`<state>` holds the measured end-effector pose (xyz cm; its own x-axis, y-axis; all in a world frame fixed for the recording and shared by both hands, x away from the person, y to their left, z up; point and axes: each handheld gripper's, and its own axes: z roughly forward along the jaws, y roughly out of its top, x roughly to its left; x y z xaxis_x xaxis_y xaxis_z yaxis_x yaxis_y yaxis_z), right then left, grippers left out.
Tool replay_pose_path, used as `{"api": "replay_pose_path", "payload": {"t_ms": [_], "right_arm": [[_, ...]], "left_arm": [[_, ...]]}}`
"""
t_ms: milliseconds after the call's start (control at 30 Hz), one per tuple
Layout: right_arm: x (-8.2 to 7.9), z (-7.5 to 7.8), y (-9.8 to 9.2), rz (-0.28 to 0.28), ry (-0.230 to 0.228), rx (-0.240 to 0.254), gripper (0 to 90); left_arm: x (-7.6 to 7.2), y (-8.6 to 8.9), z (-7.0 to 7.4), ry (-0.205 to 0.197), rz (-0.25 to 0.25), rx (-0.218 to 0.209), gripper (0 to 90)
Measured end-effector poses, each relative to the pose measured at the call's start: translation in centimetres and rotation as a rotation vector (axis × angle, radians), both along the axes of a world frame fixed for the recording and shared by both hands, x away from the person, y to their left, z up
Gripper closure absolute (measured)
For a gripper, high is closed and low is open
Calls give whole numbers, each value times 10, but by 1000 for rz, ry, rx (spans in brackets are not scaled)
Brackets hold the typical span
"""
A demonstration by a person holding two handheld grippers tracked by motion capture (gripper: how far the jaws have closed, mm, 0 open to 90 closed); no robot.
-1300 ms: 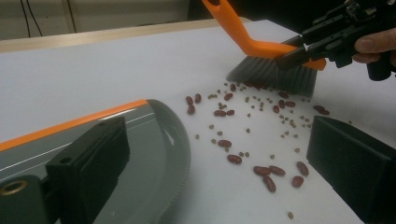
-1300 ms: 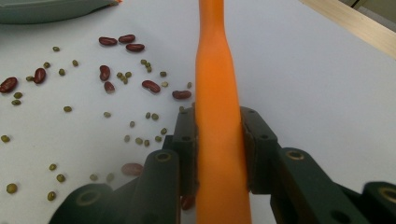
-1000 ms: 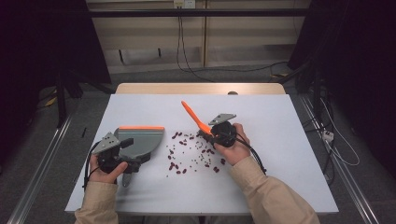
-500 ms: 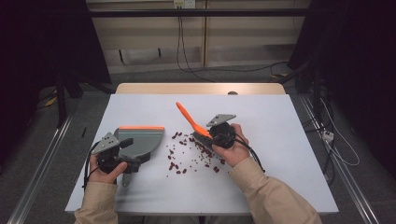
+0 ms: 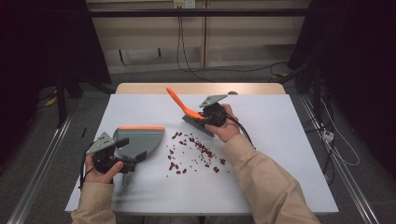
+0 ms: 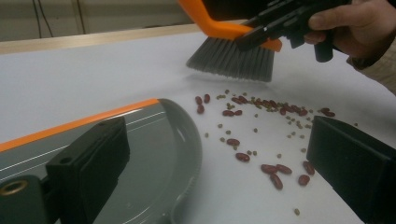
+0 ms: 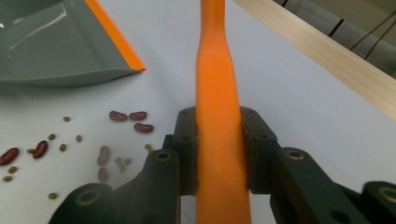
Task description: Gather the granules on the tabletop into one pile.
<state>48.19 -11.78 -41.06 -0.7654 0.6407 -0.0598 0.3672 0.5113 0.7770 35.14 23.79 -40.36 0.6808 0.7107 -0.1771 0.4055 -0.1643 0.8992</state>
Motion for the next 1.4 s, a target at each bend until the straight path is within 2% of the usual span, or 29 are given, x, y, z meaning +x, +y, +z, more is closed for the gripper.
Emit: {"api": "replay_pose_path", "payload": {"t_ms": [167, 300, 333, 400, 467, 533, 900, 1000, 1100, 1233, 1400], "right_arm": [[14, 0, 18, 97, -82, -67, 711], [16, -9, 23, 147, -53, -78, 711], [14, -9, 25, 158, -45, -80, 711], [7, -8, 29, 182, -58, -128, 711], [0, -6, 32, 206, -45, -137, 711], [-8, -5, 32, 224, -28, -130, 711], [-41, -2, 26, 269, -2, -113, 711], [-47, -1, 24, 270, 8, -105, 712], [-51, -1, 22, 228, -10, -100, 712], [-45, 2, 16, 162, 1, -38, 712], [-48, 19, 8, 96, 18, 62, 712]], "left_arm": [[-1, 7, -3, 9, 24, 6, 56], [-1, 10, -3, 9, 38, 5, 56], [-1, 11, -2, 9, 38, 5, 56], [-1, 11, -2, 10, 37, 1, 56], [-1, 12, -1, 5, 38, -3, 56], [-1, 11, -1, 6, 33, 1, 56], [-2, 6, -1, 3, 19, 7, 56], [-2, 5, -1, 1, 19, 7, 56], [-2, 6, -1, 3, 16, 11, 56], [-1, 6, -2, 3, 17, 12, 56], [-1, 6, -2, 5, 19, 8, 56]]}}
